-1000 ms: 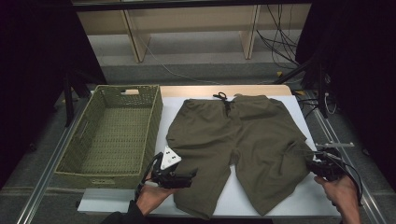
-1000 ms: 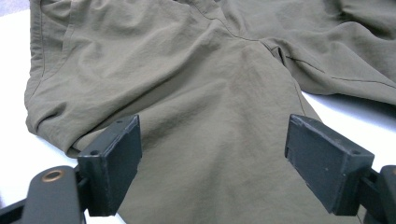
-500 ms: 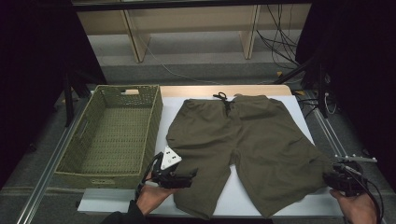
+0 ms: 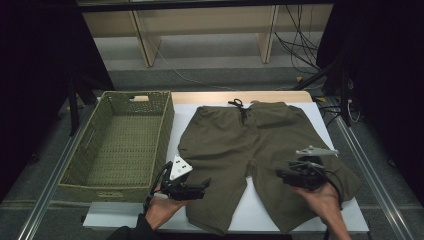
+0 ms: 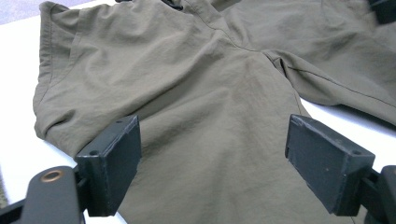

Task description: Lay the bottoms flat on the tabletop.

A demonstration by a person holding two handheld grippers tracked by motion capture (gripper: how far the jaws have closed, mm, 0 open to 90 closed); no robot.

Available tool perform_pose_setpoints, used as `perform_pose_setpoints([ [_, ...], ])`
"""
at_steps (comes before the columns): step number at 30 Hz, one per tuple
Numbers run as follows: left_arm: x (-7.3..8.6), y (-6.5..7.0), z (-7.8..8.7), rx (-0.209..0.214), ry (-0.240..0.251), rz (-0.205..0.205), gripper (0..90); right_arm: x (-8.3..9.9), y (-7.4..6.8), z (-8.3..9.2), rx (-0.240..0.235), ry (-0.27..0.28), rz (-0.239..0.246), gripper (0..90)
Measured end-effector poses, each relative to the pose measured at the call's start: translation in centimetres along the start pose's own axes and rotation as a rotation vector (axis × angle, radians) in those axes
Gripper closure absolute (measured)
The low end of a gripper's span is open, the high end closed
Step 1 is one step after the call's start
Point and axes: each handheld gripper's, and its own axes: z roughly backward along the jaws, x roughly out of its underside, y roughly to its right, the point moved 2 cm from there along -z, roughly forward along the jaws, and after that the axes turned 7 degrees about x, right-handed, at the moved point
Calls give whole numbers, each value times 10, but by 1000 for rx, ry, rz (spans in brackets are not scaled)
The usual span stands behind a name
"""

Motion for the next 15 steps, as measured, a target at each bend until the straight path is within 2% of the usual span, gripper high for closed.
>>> perform_pose_setpoints([
  [4, 0, 1, 1, 3, 4, 1, 182, -13, -30, -21, -71, -10, 57, 444],
  [9, -1, 1, 2, 4, 6, 0, 181, -20, -64, -43, -103, -52, 140, 461],
  [13, -1, 1, 2, 4, 6, 0, 181, -17, -84, -61, -100, -122, 196, 459],
  [15, -1, 1, 2, 4, 6, -1, 181, -13, -91, -69, -81, -159, 212, 459],
])
